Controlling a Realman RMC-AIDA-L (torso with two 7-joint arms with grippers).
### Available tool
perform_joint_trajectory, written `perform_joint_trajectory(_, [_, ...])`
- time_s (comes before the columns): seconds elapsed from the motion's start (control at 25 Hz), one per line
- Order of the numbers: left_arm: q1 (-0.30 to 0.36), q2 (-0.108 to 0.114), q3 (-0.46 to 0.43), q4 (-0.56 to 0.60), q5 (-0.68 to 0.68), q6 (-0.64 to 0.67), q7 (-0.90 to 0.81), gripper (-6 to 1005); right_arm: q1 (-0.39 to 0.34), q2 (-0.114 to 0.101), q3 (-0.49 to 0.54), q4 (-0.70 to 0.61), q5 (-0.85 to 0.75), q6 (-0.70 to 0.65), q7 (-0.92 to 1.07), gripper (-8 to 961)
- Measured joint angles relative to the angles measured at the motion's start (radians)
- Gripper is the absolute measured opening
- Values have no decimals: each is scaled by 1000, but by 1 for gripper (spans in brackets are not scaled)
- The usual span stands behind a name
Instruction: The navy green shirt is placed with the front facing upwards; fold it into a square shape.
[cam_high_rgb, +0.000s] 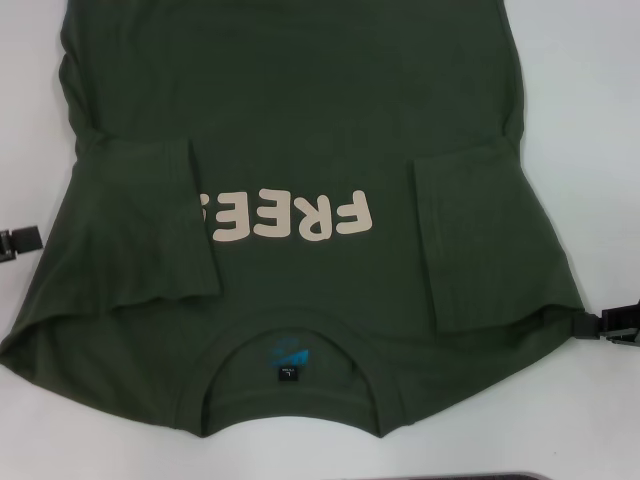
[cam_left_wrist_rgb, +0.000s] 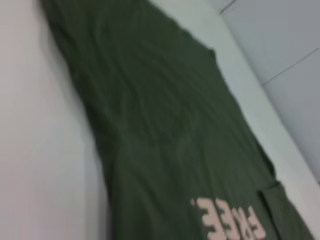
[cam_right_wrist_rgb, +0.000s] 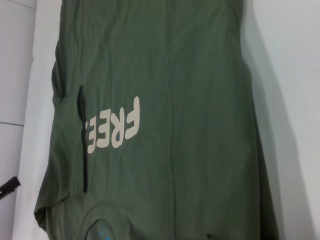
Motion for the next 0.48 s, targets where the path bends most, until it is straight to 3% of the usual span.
perform_joint_trajectory(0.48, [-43,24,-12,7,185,48,-10,822,17,-4,0,0,0,4,-3,30])
